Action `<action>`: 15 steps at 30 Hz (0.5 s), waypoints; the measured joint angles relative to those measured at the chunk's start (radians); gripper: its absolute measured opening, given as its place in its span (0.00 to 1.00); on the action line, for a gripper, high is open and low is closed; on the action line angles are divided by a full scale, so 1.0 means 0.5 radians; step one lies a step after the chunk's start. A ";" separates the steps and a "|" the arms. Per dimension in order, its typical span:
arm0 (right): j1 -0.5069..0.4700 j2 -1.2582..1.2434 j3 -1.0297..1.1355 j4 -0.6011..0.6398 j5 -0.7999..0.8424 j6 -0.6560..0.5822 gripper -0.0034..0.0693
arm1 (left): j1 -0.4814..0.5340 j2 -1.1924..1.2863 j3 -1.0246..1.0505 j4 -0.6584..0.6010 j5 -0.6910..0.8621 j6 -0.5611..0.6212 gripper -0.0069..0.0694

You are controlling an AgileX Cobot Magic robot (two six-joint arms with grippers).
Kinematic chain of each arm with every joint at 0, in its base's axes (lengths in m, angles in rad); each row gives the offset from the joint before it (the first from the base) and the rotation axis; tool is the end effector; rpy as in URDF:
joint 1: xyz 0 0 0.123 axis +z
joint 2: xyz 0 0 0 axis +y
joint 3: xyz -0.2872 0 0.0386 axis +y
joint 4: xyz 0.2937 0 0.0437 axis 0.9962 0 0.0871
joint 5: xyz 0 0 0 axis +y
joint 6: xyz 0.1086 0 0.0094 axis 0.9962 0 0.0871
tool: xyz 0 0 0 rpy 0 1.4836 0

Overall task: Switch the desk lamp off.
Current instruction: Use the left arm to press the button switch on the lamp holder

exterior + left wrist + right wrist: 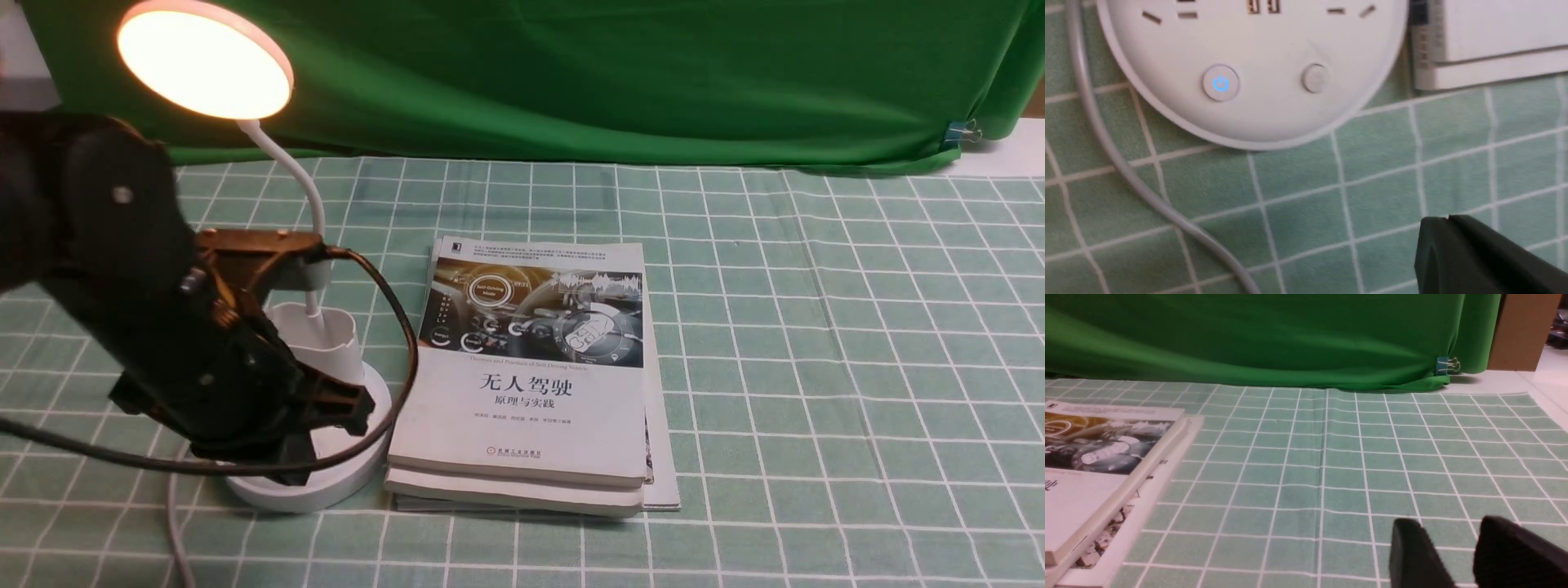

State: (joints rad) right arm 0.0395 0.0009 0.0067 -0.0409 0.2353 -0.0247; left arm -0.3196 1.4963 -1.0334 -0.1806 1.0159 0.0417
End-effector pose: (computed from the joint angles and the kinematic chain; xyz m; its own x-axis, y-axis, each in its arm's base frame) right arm 0.1145 0.0035 0.1864 -0.1525 -0.0705 -0.9858 -0.0400 0.9971 -0.0651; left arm 0.2979 -0.1161 0.2144 -0.9498 0.2579 -0.1771 0.2864 0.9447 -0.1598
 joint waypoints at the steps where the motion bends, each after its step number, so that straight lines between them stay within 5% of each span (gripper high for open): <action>1: 0.000 0.000 0.000 0.000 0.000 0.000 0.38 | 0.000 0.036 0.000 0.027 -0.006 0.000 0.09; 15: 0.000 0.000 0.000 0.000 0.000 0.000 0.38 | 0.000 0.393 -0.249 0.178 -0.030 -0.047 0.09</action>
State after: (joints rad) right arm 0.0395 0.0009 0.0067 -0.0409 0.2353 -0.0247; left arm -0.3196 1.6930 -1.1580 -0.0916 1.0008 0.0181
